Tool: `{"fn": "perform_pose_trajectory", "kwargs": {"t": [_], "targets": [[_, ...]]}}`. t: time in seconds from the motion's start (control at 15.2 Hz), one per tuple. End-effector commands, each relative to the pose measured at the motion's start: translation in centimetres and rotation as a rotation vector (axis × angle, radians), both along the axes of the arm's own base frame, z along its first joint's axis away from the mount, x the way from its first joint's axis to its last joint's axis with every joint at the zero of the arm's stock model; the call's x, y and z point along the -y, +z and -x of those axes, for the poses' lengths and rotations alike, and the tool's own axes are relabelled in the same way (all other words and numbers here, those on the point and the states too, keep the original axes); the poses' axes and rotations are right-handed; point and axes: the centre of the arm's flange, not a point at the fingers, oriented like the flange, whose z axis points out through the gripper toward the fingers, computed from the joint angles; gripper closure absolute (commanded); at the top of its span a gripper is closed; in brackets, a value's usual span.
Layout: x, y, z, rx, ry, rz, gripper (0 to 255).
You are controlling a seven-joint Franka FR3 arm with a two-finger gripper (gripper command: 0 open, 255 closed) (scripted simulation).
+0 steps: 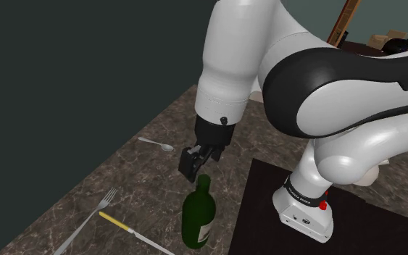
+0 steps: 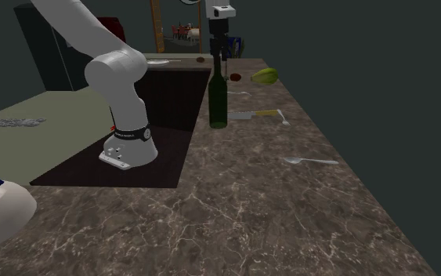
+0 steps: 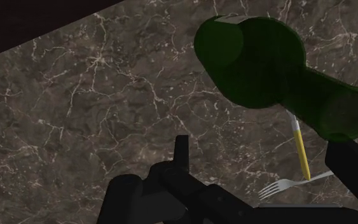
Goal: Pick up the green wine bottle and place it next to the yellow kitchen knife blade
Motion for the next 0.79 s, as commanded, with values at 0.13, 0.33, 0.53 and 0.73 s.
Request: {"fn": "perform_pose_trajectory", "kwargs": {"t": [0.13, 0.33, 0.53, 0.73], "targets": [[0.1, 2.6, 0.1, 0.0, 0.0, 0.0, 0], [0.2, 5.0, 0.3, 0.0, 0.0, 0.0, 0], [0.2, 5.0, 0.3, 0.0, 0.0, 0.0, 0], [0.2, 5.0, 0.3, 0.0, 0.0, 0.0, 0]]}}
